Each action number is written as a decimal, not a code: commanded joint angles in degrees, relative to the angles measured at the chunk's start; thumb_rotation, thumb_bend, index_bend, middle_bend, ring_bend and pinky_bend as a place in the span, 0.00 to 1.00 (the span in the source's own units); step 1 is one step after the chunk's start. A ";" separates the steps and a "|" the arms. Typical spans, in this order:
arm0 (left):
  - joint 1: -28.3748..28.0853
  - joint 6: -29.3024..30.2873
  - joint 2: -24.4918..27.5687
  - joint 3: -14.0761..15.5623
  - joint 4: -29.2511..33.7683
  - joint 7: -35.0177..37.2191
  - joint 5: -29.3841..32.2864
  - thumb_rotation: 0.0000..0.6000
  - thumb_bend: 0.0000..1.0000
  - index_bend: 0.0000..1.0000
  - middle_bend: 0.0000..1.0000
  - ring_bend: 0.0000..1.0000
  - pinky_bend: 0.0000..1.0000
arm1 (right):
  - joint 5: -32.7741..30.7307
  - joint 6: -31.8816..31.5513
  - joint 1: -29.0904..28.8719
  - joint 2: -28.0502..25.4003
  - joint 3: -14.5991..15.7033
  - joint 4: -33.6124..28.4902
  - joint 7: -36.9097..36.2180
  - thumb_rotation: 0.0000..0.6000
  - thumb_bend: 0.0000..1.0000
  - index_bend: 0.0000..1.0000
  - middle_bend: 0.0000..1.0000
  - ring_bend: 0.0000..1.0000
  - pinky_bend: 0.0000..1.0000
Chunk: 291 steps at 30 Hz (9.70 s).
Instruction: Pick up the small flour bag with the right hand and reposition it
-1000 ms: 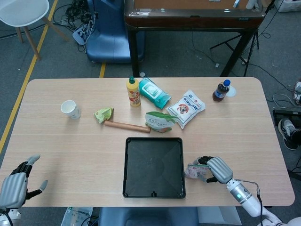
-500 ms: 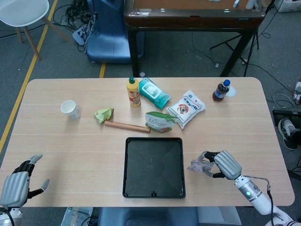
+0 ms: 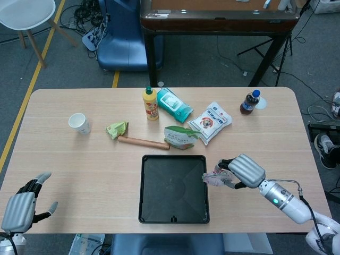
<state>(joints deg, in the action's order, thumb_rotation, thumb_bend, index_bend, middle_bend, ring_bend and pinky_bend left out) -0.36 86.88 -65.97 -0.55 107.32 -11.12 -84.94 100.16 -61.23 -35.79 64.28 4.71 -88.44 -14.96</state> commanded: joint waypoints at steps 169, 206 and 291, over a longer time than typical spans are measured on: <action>0.17 -1.04 -1.66 -0.04 -5.33 8.12 1.63 1.00 0.24 0.15 0.17 0.15 0.27 | -25.13 -7.88 -8.48 15.64 6.03 -2.54 58.34 1.00 0.46 0.78 0.65 0.48 0.56; -0.40 -1.64 -2.15 0.17 -3.40 5.47 1.51 1.00 0.24 0.15 0.17 0.15 0.26 | -9.32 -21.28 14.82 26.44 2.97 30.23 -22.46 1.00 0.45 0.78 0.64 0.48 0.56; -1.46 -3.42 -3.13 0.65 -2.41 2.83 2.17 1.00 0.24 0.15 0.15 0.14 0.26 | 0.45 -16.91 12.04 32.36 3.80 47.99 -23.08 1.00 0.45 0.45 0.29 0.09 0.03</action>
<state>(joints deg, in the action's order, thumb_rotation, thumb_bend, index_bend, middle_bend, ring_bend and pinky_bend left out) -1.81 83.46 -69.09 0.10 104.90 -8.29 -82.77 100.69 -78.19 -23.72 96.58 8.58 -40.51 -37.98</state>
